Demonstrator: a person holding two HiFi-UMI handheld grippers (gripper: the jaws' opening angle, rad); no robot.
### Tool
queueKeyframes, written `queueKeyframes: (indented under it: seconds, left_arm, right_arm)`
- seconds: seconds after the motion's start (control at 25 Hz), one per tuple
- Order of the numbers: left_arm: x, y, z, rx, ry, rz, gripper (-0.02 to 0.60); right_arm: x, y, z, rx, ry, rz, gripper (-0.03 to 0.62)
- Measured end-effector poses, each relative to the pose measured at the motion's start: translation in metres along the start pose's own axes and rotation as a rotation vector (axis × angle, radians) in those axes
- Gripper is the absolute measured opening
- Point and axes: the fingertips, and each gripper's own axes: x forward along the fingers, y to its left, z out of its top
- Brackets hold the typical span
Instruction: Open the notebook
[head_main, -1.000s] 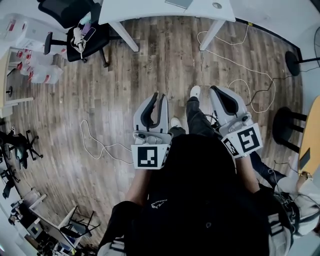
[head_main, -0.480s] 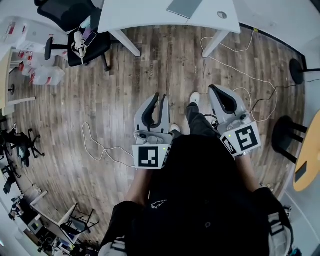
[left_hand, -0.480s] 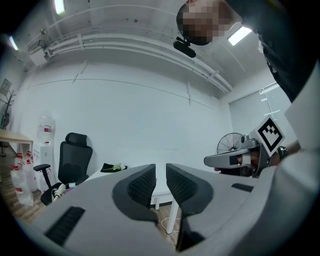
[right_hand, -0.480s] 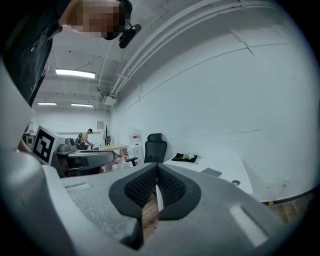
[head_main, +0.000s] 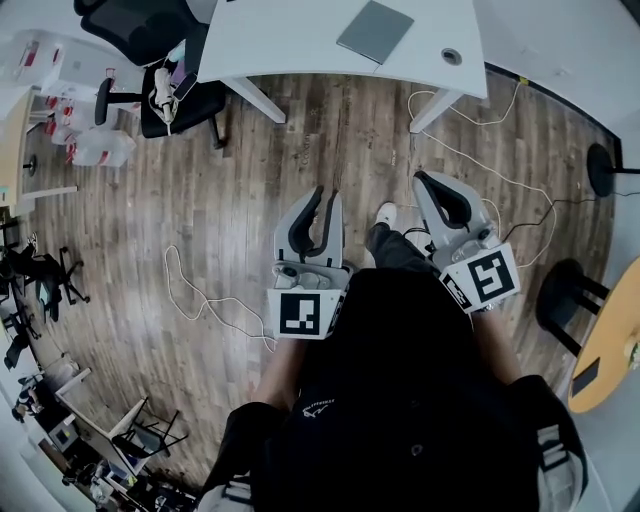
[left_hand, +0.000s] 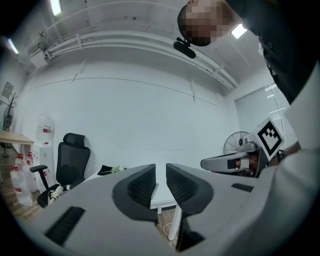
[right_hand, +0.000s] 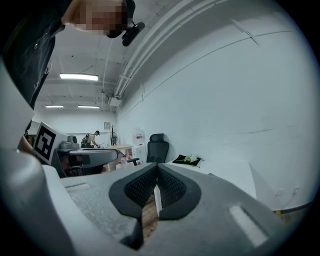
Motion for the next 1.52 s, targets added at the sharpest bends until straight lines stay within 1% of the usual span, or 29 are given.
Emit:
queueKeyframes:
  seconds: [0.16,0.32,0.44,0.56,0.76,0.88,1.04,1.16,1.32,1.52]
  left_arm:
    - [0.030,-0.010,-0.001,0.002,0.002,0.009,0.064]
    - [0.060,-0.024,0.004,0.006,-0.016,0.020,0.064]
    - [0.081,-0.027,0.009,0.052,-0.055,0.021,0.064]
    - [0.092,-0.028,0.005,0.065,-0.020,0.023,0.064]
    - [0.114,-0.036,0.007,0.075,-0.021,0.013,0.064]
    - [0.125,-0.039,0.003,0.082,-0.018,0.003,0.064]
    - [0.142,-0.037,-0.003,0.075,-0.014,-0.014,0.064]
    - [0.156,-0.031,-0.001,0.069,-0.023,-0.032,0.064]
    - [0.182,-0.020,-0.003,0.059,-0.017,-0.066,0.064]
    - [0.217,-0.004,-0.003,0.053,-0.008,-0.118,0.064]
  right_arm:
    - [0.008,-0.034,0.008,-0.008,-0.018,0.011,0.005]
    - [0.010,-0.071,0.011,0.009,-0.031,0.016,0.005]
    - [0.016,-0.093,0.015,0.012,-0.042,0.025,0.005]
    - [0.018,-0.104,0.019,0.008,-0.052,0.028,0.005]
    - [0.016,-0.124,0.019,0.030,-0.058,0.011,0.005]
    - [0.017,-0.135,0.019,0.042,-0.077,-0.009,0.005]
    - [0.015,-0.150,0.011,0.037,-0.063,-0.048,0.005]
    - [0.021,-0.159,0.017,0.038,-0.083,-0.080,0.005]
    - [0.027,-0.179,0.016,0.030,-0.066,-0.148,0.005]
    - [0.042,-0.204,0.014,0.057,-0.054,-0.231,0.005]
